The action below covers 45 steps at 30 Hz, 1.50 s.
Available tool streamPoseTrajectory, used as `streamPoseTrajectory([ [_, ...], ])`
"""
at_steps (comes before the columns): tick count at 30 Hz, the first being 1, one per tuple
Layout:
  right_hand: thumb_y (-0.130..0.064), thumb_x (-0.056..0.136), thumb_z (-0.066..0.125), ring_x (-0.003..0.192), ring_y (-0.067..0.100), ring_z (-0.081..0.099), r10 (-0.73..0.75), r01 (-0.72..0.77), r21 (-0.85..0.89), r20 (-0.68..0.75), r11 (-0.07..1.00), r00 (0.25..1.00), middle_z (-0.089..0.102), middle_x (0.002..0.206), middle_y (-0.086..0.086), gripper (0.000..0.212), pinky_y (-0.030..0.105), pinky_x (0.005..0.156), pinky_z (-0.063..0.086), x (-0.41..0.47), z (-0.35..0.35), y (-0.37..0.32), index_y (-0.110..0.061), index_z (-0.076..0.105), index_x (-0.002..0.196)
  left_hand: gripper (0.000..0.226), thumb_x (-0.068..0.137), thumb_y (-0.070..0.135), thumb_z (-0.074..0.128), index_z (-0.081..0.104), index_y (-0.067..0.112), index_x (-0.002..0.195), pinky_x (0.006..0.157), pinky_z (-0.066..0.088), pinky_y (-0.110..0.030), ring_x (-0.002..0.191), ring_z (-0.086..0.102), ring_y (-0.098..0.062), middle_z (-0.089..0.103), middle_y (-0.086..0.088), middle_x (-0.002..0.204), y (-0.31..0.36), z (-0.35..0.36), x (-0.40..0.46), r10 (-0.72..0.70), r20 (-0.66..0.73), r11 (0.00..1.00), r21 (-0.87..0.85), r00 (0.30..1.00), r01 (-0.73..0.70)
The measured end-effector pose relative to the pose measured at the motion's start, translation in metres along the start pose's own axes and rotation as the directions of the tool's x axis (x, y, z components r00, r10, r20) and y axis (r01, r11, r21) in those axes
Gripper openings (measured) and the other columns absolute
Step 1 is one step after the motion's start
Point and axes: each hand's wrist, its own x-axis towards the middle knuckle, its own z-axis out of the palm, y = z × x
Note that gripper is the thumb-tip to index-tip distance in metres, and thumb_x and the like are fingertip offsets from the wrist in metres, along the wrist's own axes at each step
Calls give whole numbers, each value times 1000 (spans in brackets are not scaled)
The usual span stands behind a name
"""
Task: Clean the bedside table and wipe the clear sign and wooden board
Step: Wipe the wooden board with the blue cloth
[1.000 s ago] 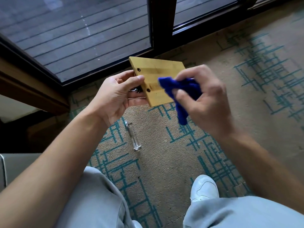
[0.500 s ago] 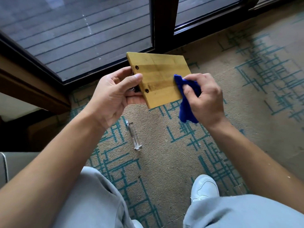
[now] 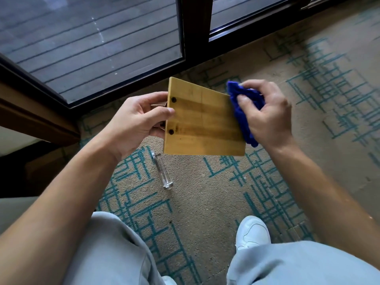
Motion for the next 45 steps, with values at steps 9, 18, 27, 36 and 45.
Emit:
streamPoseTrajectory([
  [9, -26, 94, 65, 89, 9, 62, -268, 266, 37, 110, 963, 957, 63, 106, 1, 23, 26, 77, 54, -23, 28, -55, -19, 70, 116, 34, 87, 5, 68, 74, 31, 108, 67, 60, -26, 81, 72, -10, 77, 2, 91, 0, 6, -1, 84, 92, 986, 135, 992, -96],
  [18, -26, 91, 65, 90, 15, 59, 114, -87, -189, 136, 978, 984, 62, 105, -1, 21, 35, 85, 51, -33, 17, 15, -24, 67, 111, 43, 81, 7, 70, 70, 25, 120, 85, 61, -37, 95, 70, -16, 76, -3, 108, 3, -11, -6, 142, 182, 926, 323, 973, -196],
  [27, -20, 88, 69, 89, 8, 68, 162, -189, 174, 158, 967, 974, 72, 95, -8, 17, 30, 83, 56, -31, -7, -10, -24, 69, 105, 39, 82, 1, 77, 75, 27, 112, 77, 46, -20, 90, 66, -10, 68, 15, 96, -8, -5, 7, 183, 200, 715, 645, 962, -270],
  [36, -24, 89, 68, 90, 10, 66, 139, -165, 89, 250, 982, 958, 71, 97, -7, 17, 29, 83, 54, -43, 18, -3, -26, 70, 106, 33, 83, 8, 75, 74, 17, 114, 84, 51, -31, 94, 66, -17, 71, 4, 103, -7, -10, 8, 229, 193, 762, 575, 954, -299],
  [45, -29, 85, 69, 84, 12, 68, 451, -460, 48, 129, 887, 883, 70, 88, -13, 11, 40, 86, 57, -44, 6, 49, -32, 67, 96, 31, 90, 13, 74, 70, 21, 119, 72, 57, -34, 81, 65, -14, 73, -11, 99, -1, -14, 9, 198, 68, 851, 484, 978, -206],
])
